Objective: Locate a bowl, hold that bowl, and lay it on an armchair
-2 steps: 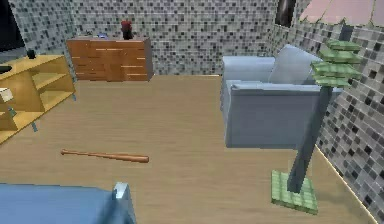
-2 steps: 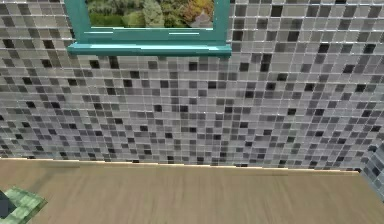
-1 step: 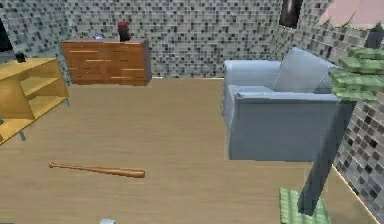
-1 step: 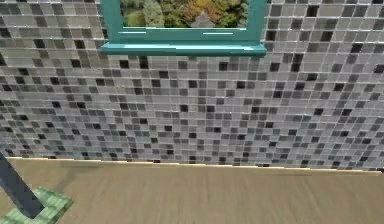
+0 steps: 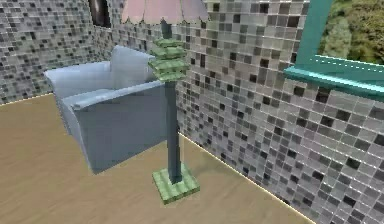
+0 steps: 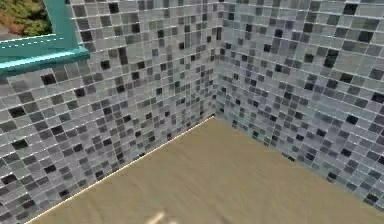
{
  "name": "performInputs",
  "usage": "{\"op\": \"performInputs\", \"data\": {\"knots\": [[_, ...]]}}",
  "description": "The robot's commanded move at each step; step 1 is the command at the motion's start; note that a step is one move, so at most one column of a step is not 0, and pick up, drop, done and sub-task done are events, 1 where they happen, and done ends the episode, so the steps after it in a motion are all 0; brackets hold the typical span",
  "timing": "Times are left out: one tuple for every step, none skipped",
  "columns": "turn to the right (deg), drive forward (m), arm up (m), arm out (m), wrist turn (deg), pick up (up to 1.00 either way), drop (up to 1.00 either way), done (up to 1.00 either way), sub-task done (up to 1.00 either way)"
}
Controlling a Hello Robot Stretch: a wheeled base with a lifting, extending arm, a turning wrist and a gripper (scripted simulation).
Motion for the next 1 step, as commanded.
{"op": "performInputs", "data": {"knots": [[45.0,0.0,0.0,0.0,0.0,0.0,0.0,0.0,0.0]]}}
